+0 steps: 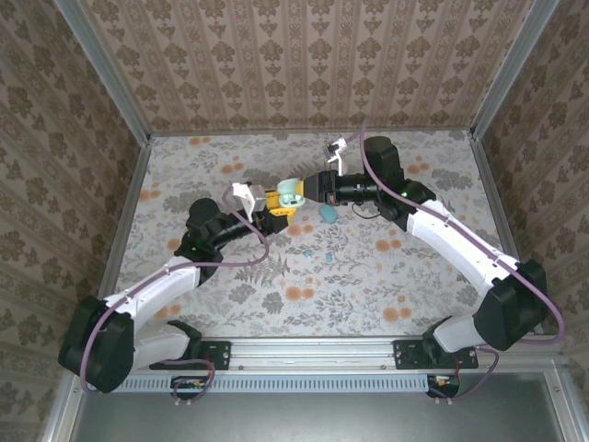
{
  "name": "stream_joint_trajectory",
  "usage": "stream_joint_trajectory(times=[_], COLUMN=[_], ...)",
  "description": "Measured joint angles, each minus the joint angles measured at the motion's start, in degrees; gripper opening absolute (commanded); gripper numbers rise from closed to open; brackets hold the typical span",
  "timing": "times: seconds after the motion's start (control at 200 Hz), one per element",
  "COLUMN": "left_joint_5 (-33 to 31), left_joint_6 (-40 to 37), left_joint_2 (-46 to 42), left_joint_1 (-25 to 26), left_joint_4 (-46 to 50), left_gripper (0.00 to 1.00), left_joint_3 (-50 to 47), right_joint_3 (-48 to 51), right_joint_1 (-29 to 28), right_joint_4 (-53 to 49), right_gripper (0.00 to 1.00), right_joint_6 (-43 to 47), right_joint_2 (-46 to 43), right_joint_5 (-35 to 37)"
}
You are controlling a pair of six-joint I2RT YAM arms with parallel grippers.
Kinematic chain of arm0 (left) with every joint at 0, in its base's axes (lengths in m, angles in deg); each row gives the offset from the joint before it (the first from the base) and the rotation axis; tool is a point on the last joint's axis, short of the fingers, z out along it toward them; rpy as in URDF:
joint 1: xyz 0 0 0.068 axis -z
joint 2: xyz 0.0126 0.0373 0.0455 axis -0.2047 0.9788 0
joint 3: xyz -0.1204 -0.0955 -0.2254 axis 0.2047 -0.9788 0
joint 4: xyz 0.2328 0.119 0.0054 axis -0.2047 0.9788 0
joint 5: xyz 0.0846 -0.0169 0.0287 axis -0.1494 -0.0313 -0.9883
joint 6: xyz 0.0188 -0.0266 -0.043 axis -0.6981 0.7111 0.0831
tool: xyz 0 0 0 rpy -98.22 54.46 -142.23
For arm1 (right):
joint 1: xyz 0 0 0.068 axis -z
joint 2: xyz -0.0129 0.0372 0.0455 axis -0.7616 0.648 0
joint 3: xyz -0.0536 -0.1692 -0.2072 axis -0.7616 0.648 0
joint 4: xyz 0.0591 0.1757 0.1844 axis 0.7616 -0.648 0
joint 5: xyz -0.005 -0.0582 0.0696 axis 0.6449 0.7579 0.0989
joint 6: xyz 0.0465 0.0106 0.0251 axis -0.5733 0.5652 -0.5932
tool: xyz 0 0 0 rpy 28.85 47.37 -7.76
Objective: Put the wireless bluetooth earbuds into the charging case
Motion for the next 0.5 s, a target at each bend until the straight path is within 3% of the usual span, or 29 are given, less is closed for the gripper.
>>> stream_joint_trajectory(times=[0.315,0.5], left_joint_5=[-0.26,-0.31], left_joint_6=[0.09,0.09], left_joint_2=[0.0,0.0], left_joint_1=[0.0,0.0], left_joint_4=[-0.44,-0.5], left_gripper=[0.28,0.28], left_joint_3=[0.0,0.0], right_joint_3=[-2.21,-2.62], right_joint_1=[-0.15,-0.2], right_joint_4=[-3.82,-5.35], right_gripper=[0.43,0.37], right_joint_6=[0.22,0.42], right_joint_2=[0.0,0.0], right_joint_5=[1.4,1.92])
